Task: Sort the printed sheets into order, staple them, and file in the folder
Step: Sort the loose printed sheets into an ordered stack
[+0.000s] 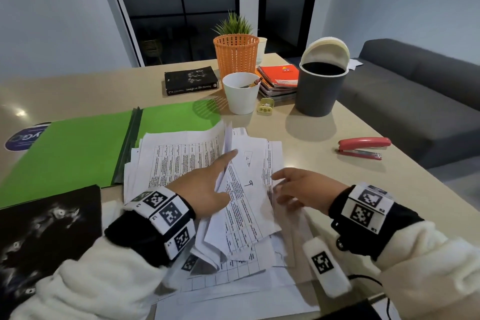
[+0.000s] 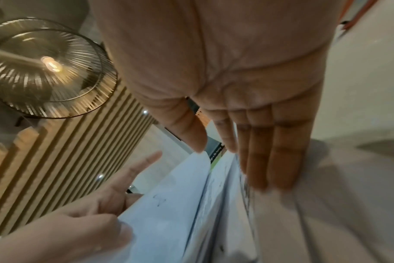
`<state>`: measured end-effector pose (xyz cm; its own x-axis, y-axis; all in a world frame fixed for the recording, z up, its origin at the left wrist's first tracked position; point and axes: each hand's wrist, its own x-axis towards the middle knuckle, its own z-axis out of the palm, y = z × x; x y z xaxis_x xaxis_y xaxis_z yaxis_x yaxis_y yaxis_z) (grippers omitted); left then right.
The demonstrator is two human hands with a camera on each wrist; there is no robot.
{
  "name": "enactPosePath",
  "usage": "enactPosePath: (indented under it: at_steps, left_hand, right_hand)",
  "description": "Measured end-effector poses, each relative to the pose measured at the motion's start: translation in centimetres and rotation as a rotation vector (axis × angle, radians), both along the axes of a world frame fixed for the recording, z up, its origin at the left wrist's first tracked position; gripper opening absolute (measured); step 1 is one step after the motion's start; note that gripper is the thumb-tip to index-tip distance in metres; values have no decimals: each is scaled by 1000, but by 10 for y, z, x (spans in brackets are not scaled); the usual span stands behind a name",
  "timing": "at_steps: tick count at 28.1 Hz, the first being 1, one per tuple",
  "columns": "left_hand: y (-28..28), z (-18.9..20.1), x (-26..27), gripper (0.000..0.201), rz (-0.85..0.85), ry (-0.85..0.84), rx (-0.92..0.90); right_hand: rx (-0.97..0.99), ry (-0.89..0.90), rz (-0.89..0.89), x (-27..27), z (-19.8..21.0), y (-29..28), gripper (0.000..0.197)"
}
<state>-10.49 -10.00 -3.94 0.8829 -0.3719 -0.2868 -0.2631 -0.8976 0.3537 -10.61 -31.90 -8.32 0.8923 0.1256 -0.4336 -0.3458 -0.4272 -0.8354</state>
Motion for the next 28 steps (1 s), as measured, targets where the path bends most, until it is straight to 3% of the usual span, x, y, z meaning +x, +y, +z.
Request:
enactPosePath:
  at_steps: [3, 12, 17, 21, 24, 28]
  left_hand:
    - [8, 9, 4, 72, -50, -1, 32]
    - [5, -8, -4, 58, -123, -27, 79]
    - [6, -16, 3, 43, -59, -91, -100]
    - [6, -20, 1, 55, -41, -151, -200]
    - [5, -17, -2, 46, 27, -159, -233]
    - [0, -21, 0, 46, -10, -185, -139]
  right_hand:
    - [52, 120, 116, -4, -2, 0, 28]
    - [-320, -158, 471, -9, 19, 19, 51]
    - [-285, -194, 567, -17, 21, 33, 60]
    - [-285, -196, 434, -9, 17, 22, 56]
    - [-263, -164, 284, -3, 14, 9, 45]
    - [-159, -42, 163, 2, 10, -1, 38]
